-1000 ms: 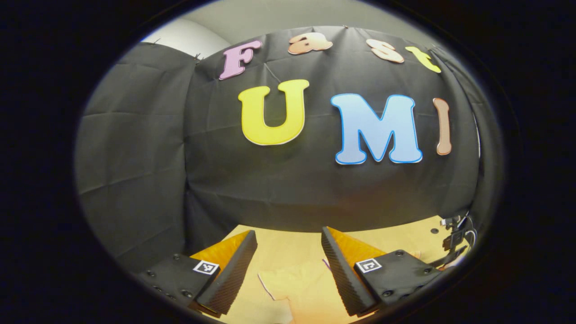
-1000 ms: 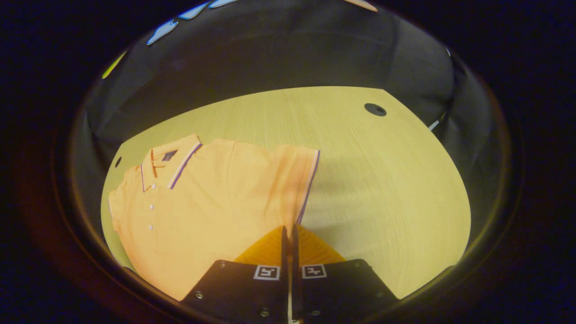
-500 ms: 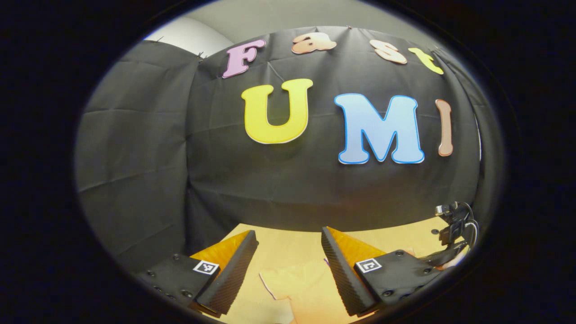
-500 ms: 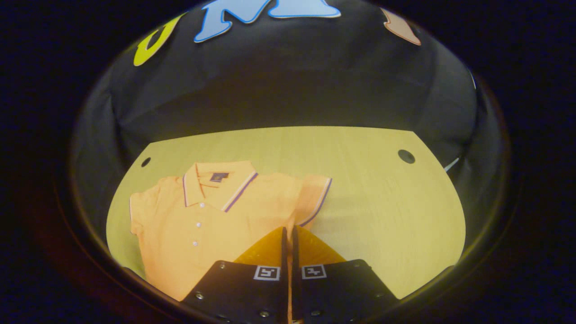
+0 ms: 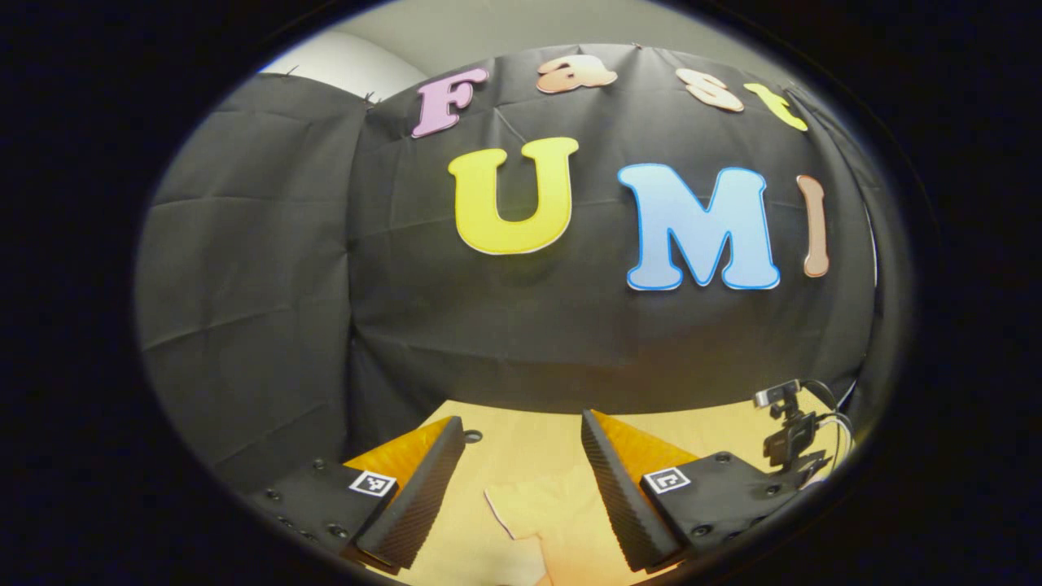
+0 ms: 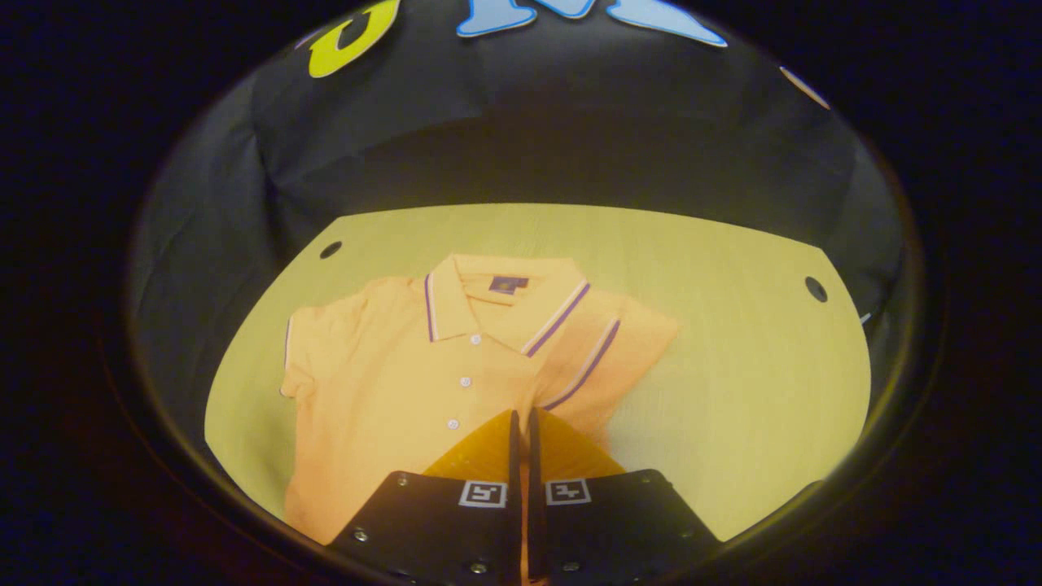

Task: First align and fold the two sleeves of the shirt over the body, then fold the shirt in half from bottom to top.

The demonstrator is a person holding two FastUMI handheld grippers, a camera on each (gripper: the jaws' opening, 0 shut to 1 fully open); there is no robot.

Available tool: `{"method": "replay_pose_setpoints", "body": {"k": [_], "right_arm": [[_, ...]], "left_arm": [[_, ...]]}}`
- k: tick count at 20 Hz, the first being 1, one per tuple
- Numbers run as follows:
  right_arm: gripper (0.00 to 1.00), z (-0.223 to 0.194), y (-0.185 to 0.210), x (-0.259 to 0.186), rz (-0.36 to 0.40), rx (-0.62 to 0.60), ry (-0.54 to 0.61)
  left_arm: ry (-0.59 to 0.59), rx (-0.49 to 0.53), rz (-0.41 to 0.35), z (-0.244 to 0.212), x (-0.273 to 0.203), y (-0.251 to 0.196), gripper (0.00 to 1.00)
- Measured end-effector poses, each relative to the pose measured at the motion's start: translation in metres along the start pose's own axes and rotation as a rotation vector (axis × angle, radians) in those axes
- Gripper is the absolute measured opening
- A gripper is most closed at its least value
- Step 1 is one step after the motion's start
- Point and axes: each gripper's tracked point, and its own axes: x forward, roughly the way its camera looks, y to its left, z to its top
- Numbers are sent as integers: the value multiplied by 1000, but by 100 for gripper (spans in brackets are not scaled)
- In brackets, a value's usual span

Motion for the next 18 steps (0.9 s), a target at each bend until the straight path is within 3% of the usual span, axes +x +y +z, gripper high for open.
{"method": "replay_pose_setpoints", "body": {"k": [2,4,6,7,8,11,12,13,18], "right_arm": [[4,-14,10,10,12,-16,42],[17,-21,15,13,31,2,79],[21,-18,15,14,26,11,73],[16,-17,14,13,23,17,67],[22,-16,14,12,19,21,62],[21,-6,11,2,16,32,34],[43,-5,9,-1,18,35,27],[47,-2,6,-3,9,32,15],[47,21,2,-37,1,36,-82]], "left_arm": [[5,0,4,-2,0,2,94],[12,-2,9,-5,2,6,94],[21,-6,13,-8,3,7,94],[25,-11,13,-10,4,8,94],[28,-16,13,-12,4,10,94],[48,-18,11,-22,7,13,94],[55,-19,9,-25,9,14,94],[62,-19,5,-30,11,14,94],[108,2,-14,-60,31,17,94]]}}
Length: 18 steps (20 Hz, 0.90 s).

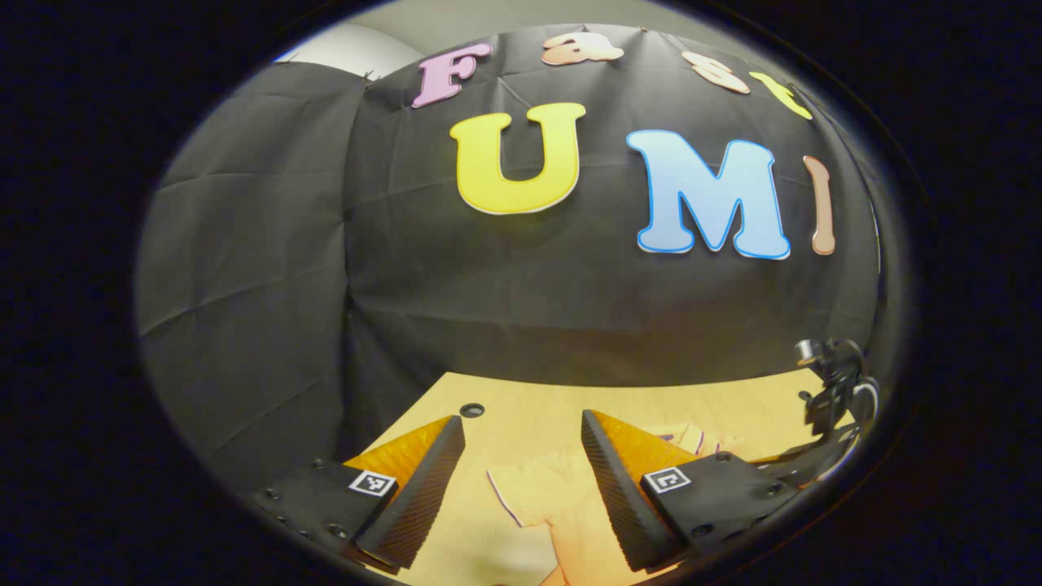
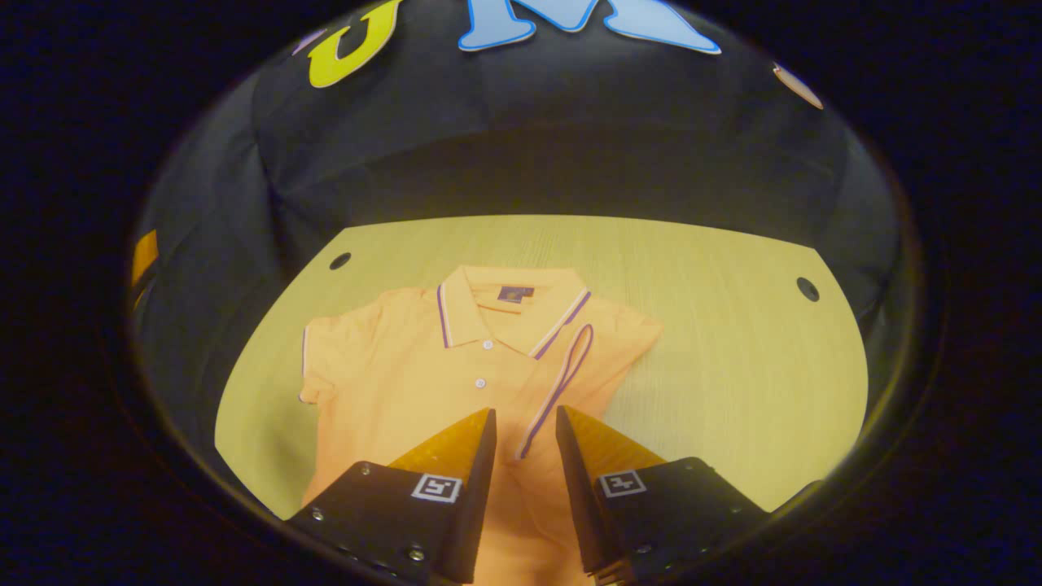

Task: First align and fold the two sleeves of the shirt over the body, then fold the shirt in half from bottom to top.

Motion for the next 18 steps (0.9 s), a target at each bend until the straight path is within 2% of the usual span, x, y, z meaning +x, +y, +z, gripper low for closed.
{"method": "replay_pose_setpoints", "body": {"k": [5,10,18], "right_arm": [[47,19,-1,-42,-1,18,-89],[47,28,-4,-88,-13,57,-155],[47,17,-24,-152,-96,156,-208]], "left_arm": [[65,35,-30,-47,24,1,94],[168,26,-44,-105,60,6,95],[325,49,-50,-187,109,13,95]]}}
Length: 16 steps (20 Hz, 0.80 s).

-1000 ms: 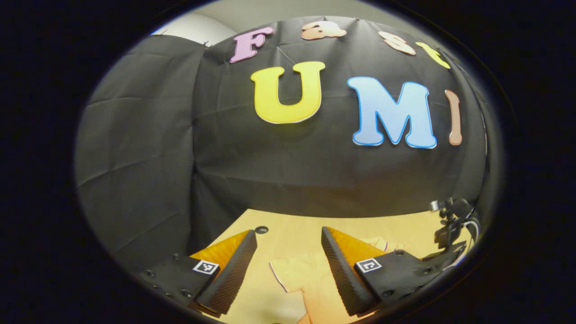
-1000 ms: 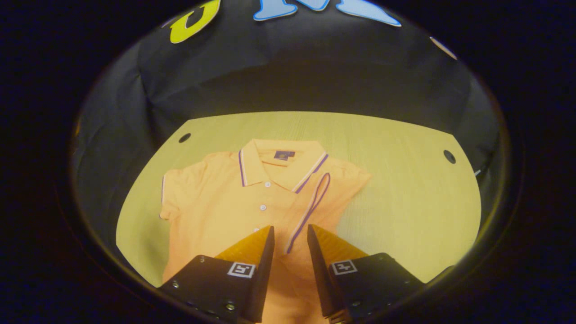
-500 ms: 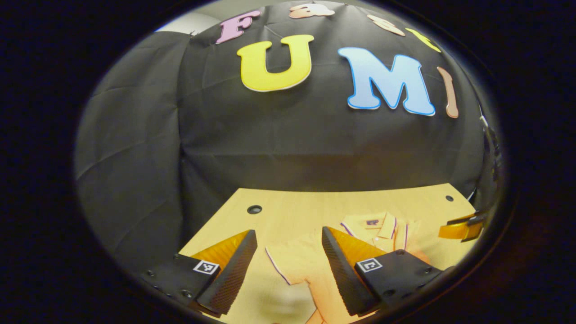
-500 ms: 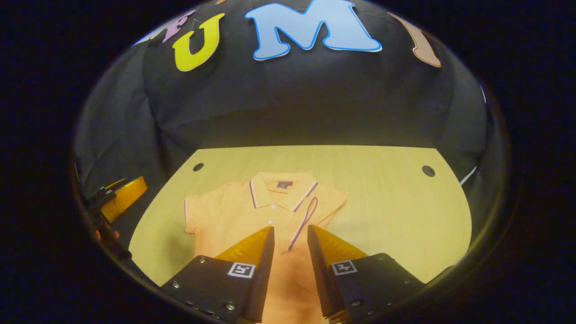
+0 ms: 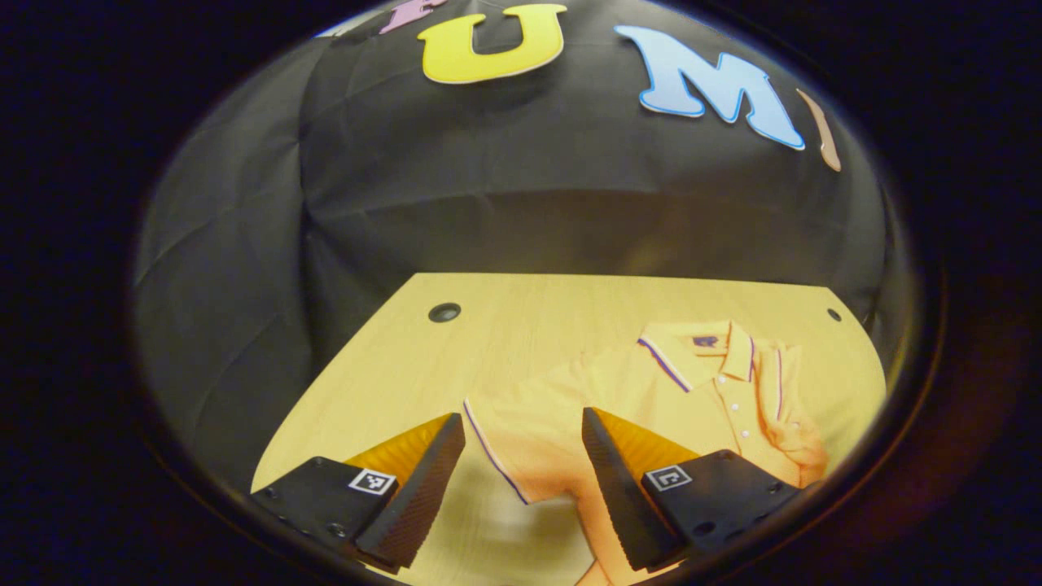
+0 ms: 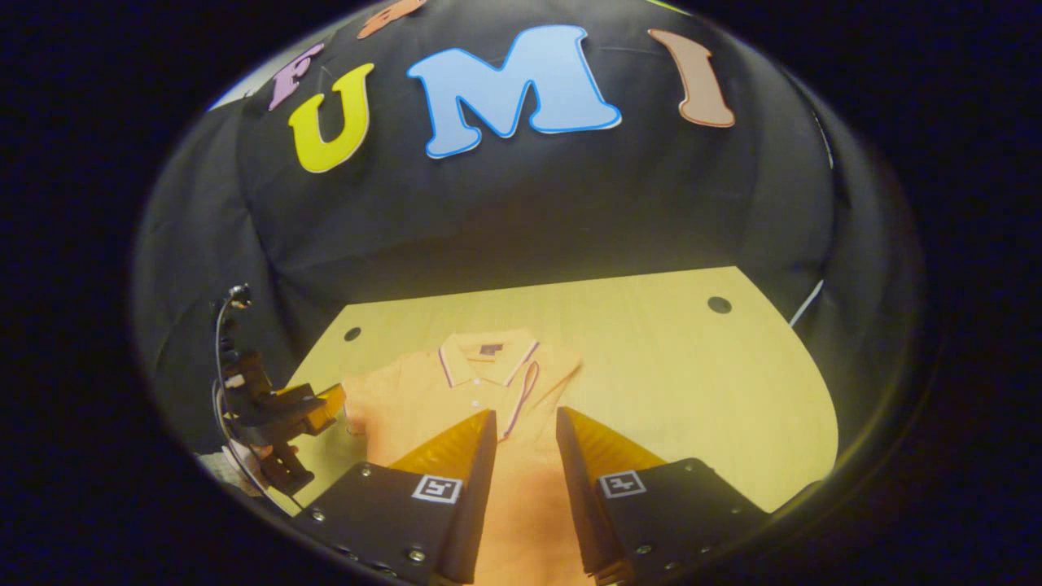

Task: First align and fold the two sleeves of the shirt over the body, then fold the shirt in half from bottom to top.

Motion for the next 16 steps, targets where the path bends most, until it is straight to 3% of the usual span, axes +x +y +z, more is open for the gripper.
{"method": "replay_pose_setpoints", "body": {"k": [9,16], "right_arm": [[47,-12,-27,-44,-112,62,-22],[47,-27,-31,-51,-137,90,-1]], "left_arm": [[115,-20,4,-46,42,-1,96],[163,-70,6,-67,48,0,96]]}}
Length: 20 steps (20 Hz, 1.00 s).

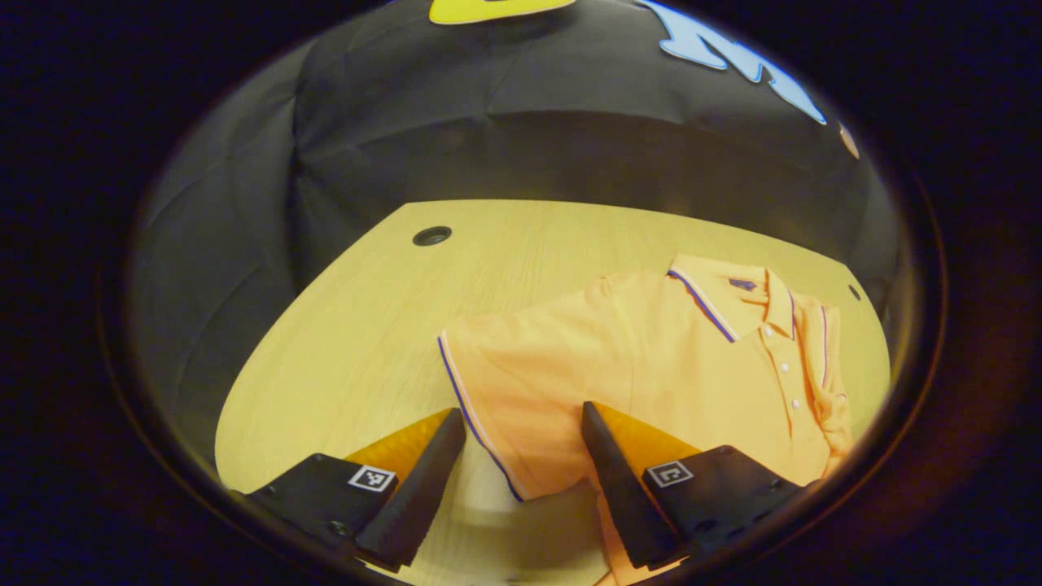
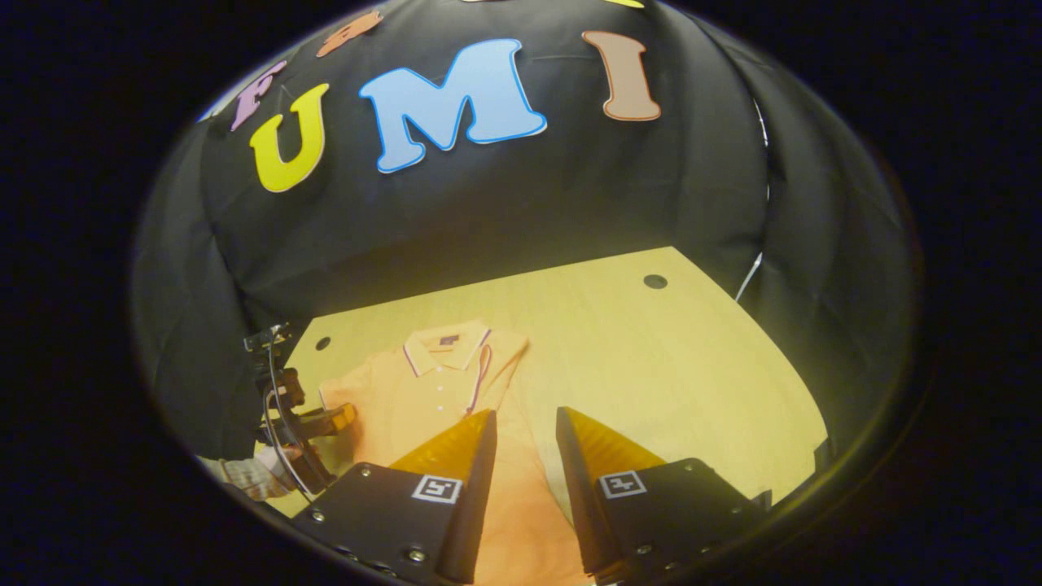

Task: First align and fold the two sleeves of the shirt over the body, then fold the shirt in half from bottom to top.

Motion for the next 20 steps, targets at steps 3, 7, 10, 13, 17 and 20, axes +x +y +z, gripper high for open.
{"method": "replay_pose_setpoints", "body": {"k": [3,7,10,13,17,20], "right_arm": [[47,-2,4,2,8,0,5],[47,-9,9,4,22,7,17],[47,-13,10,3,33,14,25],[47,-14,8,2,30,23,21],[47,-17,-1,-3,19,45,17],[47,-19,-7,-5,10,68,14]], "left_arm": [[-8,2,5,-2,0,1,95],[-15,1,-14,1,1,-3,57],[-7,13,-3,-1,2,-4,16],[19,70,16,1,2,-7,11],[26,108,37,6,-2,-16,10],[-27,162,38,29,-11,-28,10]]}}
